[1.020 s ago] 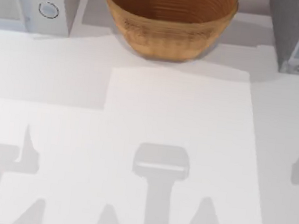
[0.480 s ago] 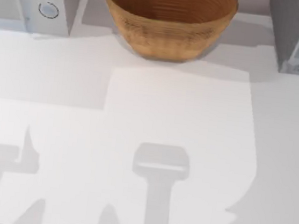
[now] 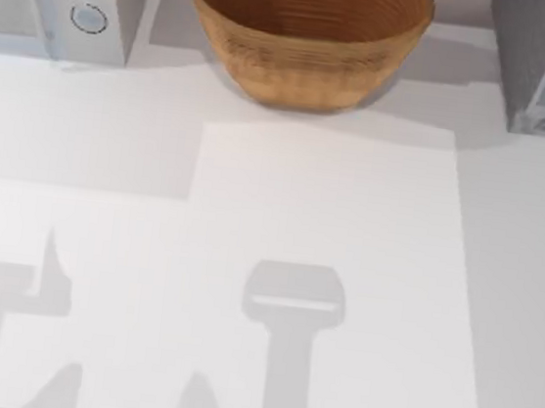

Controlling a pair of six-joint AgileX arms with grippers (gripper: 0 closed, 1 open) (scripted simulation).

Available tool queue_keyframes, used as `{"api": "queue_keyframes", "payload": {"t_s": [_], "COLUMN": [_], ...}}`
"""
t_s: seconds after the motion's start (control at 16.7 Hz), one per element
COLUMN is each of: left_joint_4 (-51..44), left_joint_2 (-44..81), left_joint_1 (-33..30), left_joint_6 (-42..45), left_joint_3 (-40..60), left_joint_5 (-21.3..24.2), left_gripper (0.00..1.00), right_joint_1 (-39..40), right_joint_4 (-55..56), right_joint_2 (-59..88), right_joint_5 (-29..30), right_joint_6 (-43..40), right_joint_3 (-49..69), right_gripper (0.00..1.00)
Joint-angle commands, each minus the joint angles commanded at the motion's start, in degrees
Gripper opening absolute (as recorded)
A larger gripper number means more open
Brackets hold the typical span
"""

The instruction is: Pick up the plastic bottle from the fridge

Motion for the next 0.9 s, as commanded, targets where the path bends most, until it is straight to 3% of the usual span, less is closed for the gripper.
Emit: {"api": "queue_keyframes", "payload": {"t_s": [0.54,0.9], "left_joint_4": [0.0,0.0], "left_joint_2": [0.0,0.0], "left_joint_1": [0.0,0.0], "left_joint_6": [0.0,0.0], "left_joint_3": [0.0,0.0], "left_joint_5": [0.0,0.0], "left_gripper": [1.00,1.00], "right_joint_1": [0.6,6.4], "right_joint_4": [0.2,-8.5], "right_joint_2": [2.5,13.2], "right_joint_5": [0.5,7.1], "right_joint_6": [-0.1,-0.5], "right_joint_3": [2.1,21.9], "right_gripper": [1.00,1.00]}}
